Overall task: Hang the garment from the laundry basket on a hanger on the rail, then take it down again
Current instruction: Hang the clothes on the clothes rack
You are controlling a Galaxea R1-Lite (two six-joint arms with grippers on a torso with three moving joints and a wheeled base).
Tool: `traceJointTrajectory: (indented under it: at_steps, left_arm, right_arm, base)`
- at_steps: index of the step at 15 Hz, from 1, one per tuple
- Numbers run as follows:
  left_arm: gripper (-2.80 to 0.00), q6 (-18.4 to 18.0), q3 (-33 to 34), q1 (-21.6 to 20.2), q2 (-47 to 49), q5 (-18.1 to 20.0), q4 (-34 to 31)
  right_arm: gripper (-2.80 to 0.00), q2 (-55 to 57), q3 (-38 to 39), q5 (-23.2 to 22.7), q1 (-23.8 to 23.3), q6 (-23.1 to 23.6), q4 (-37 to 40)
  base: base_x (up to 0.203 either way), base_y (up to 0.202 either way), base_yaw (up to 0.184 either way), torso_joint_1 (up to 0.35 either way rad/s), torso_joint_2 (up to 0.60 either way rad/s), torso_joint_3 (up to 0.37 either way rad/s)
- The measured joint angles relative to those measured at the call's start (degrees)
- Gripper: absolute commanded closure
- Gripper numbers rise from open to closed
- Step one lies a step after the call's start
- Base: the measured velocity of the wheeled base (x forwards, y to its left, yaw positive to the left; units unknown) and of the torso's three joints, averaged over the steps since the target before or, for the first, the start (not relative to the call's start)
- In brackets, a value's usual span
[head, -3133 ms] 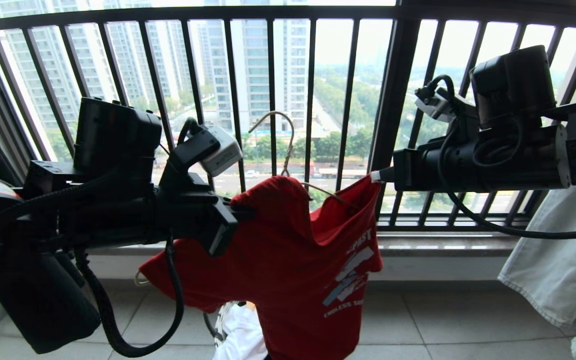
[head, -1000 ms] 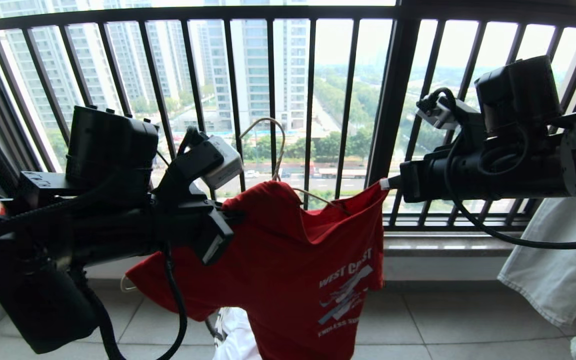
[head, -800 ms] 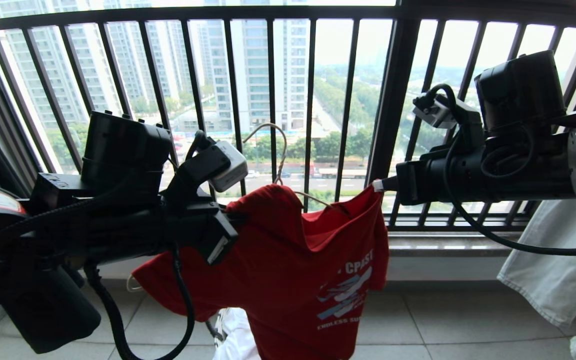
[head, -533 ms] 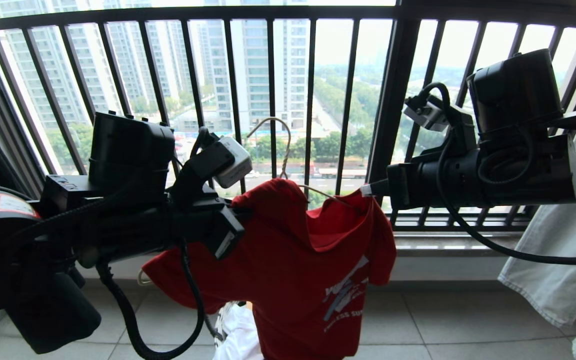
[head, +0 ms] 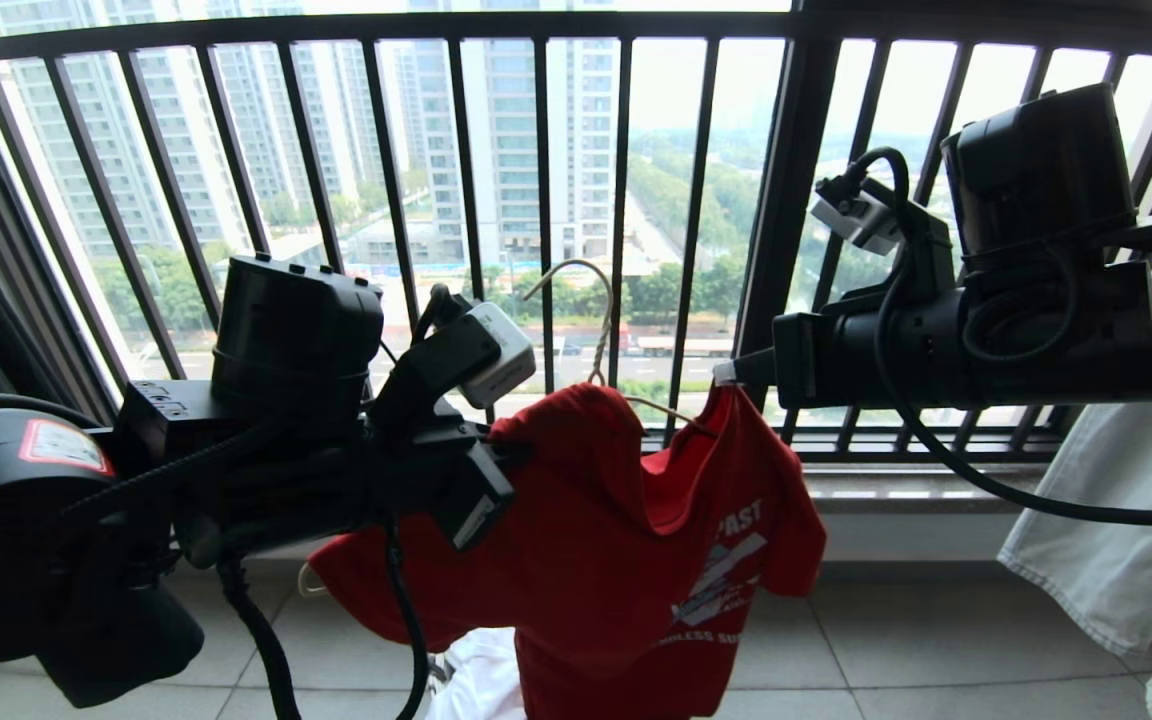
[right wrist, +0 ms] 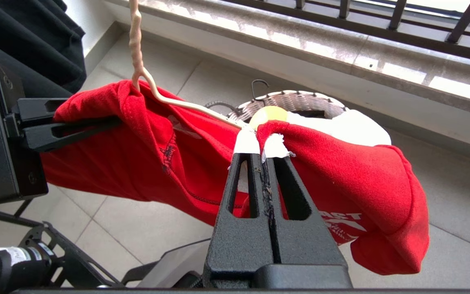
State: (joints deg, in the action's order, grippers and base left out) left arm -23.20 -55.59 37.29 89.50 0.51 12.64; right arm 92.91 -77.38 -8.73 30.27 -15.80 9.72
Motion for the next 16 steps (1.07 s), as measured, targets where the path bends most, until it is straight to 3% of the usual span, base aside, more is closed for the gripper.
traceJointTrajectory:
  at_steps: [6, 11, 16]
  left_arm:
    - [0.00, -0.22, 0.55, -0.06, -4.24, -1.03, -0.25]
    - [0.00, -0.50, 0.44, -0.20, -5.58, -3.33, -0.16]
    - [0.00, -1.39, 0.55, -0.50, -6.13, -4.50, -0.18]
  right_arm:
    - [0.00, 1.63, 0.29, 3.00, -5.35, 6.03, -1.74]
    - [0.00, 2.08, 3.19, 4.72, -6.21, 13.08, -1.76]
    - [0.00, 2.55, 4.34, 6.39, -6.52, 15.78, -1.63]
  base:
    - [0.000, 0.000, 0.000, 0.000, 0.00, 0.000]
    - [0.000, 0.000, 0.000, 0.000, 0.00, 0.000]
    - [0.000, 0.000, 0.000, 0.000, 0.00, 0.000]
